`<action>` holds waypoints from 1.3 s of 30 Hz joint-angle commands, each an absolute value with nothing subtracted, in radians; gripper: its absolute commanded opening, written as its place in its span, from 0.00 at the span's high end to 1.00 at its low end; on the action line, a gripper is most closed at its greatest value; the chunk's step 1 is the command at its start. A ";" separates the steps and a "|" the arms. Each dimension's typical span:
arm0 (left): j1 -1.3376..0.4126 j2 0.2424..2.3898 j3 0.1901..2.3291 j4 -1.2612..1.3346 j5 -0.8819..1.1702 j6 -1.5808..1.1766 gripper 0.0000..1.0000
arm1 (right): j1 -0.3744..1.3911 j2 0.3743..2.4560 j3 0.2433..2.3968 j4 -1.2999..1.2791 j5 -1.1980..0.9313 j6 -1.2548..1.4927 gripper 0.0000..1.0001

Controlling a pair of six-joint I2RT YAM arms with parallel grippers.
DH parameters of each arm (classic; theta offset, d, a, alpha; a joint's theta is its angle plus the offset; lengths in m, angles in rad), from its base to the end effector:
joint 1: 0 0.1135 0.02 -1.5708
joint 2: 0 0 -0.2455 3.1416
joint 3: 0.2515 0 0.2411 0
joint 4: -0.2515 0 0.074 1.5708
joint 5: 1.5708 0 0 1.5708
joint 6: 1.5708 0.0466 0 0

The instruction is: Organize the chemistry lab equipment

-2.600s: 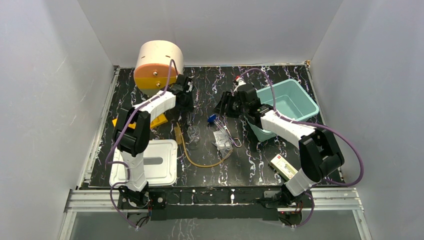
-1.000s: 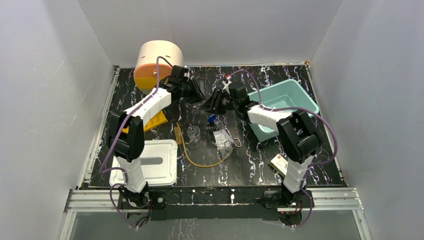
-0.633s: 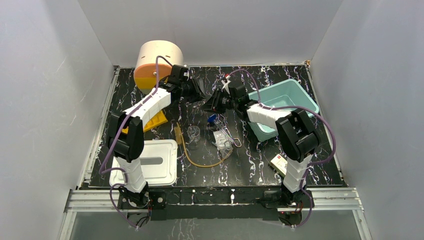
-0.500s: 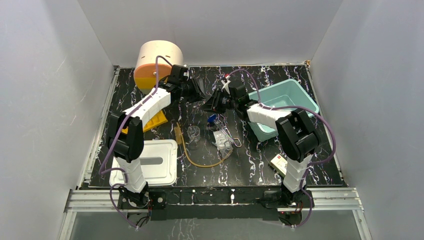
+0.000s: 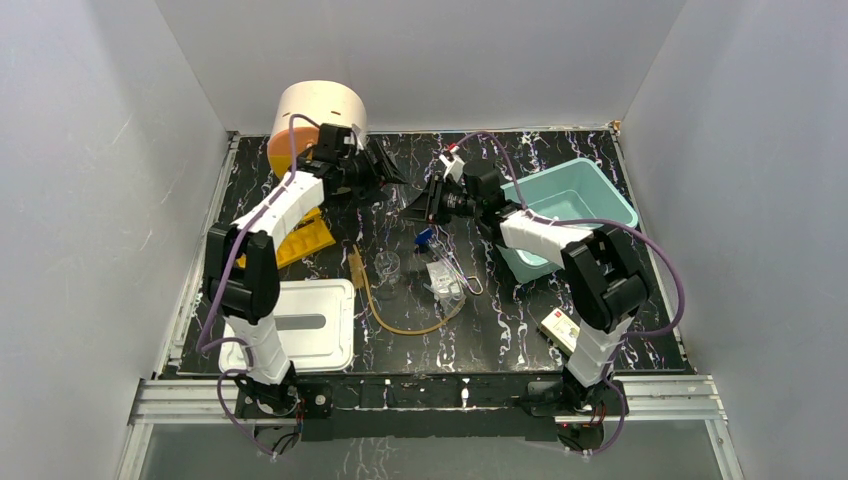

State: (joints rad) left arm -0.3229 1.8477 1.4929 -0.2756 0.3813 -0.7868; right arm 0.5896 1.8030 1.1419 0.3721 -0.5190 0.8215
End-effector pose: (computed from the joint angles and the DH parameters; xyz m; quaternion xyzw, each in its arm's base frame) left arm 0.3944 -0.1502 0.2557 -0.1177 0.8716 -0.3779 0.2891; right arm 0.3257 0.2457 0.2238 -0.0628 0.7873 0.5313 0.3066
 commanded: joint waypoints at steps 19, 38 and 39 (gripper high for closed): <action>-0.194 1.691 1.556 -0.201 0.743 -0.914 0.39 | 0.586 1.640 1.126 0.432 -0.646 0.626 0.77; -0.186 1.697 1.590 -0.224 0.731 -0.835 0.65 | 0.587 1.658 1.149 0.374 -0.664 0.518 0.77; -0.186 1.697 1.587 -0.223 0.738 -0.836 0.66 | 0.586 1.661 1.156 0.366 -0.664 0.510 0.77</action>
